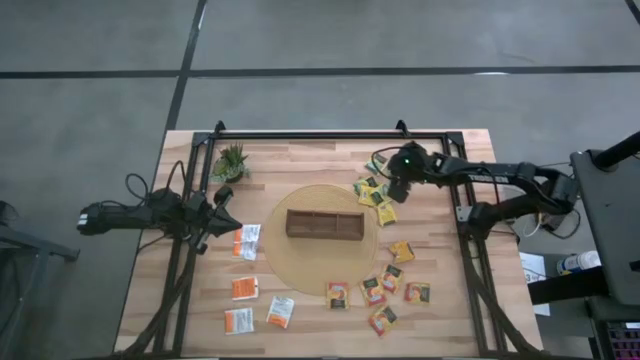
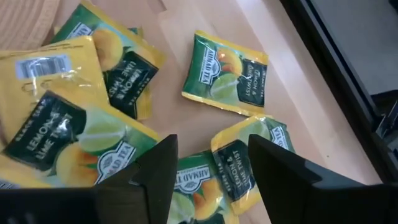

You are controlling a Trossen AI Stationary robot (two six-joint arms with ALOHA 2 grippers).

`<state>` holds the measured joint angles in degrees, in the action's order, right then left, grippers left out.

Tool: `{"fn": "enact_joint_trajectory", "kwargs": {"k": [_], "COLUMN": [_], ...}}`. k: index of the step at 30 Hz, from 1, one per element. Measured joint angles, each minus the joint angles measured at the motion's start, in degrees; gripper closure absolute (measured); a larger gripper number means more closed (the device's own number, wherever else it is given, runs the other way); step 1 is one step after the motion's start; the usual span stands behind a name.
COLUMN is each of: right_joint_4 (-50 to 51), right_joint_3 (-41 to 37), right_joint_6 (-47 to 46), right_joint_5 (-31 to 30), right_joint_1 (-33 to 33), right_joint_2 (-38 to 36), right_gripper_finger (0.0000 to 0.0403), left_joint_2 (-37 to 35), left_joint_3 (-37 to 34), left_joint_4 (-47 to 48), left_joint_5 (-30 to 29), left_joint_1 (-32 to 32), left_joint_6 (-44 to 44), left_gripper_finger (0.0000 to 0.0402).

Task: Pick & Place Tea
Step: Put the yellow tea bag into the right of the wooden organizer

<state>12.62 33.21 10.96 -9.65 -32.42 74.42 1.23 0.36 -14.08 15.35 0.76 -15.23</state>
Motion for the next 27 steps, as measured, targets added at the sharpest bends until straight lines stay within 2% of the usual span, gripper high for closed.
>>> {"fn": "enact_joint_trajectory", "kwargs": {"k": [9, 14, 27], "right_joint_4": [-1.5, -2.4, -5.3], "right_joint_3": [1.1, 1.8, 1.9], "right_joint_6": [-1.5, -1.5, -2.0], "right_joint_5": [-1.4, -4.0, -4.1], "right_joint_1": [-0.3, -0.9, -4.3], "right_joint_2": [5.8, 8.3, 13.3], "right_gripper_finger": [0.0216, 0.0220, 0.0219], "left_joint_2": [0.0, 0.0, 0.0], "left_joint_3": [0.0, 0.0, 0.0], "left_joint_4": [0.0, 0.0, 0.0], "left_joint_5": [0.0, 0.0, 0.0], "left_joint_1": [0.0, 0.0, 0.0], "left_joint_6": [0.0, 0.0, 0.0], "left_gripper_finger": [0.0402, 0.0402, 0.0402]}}
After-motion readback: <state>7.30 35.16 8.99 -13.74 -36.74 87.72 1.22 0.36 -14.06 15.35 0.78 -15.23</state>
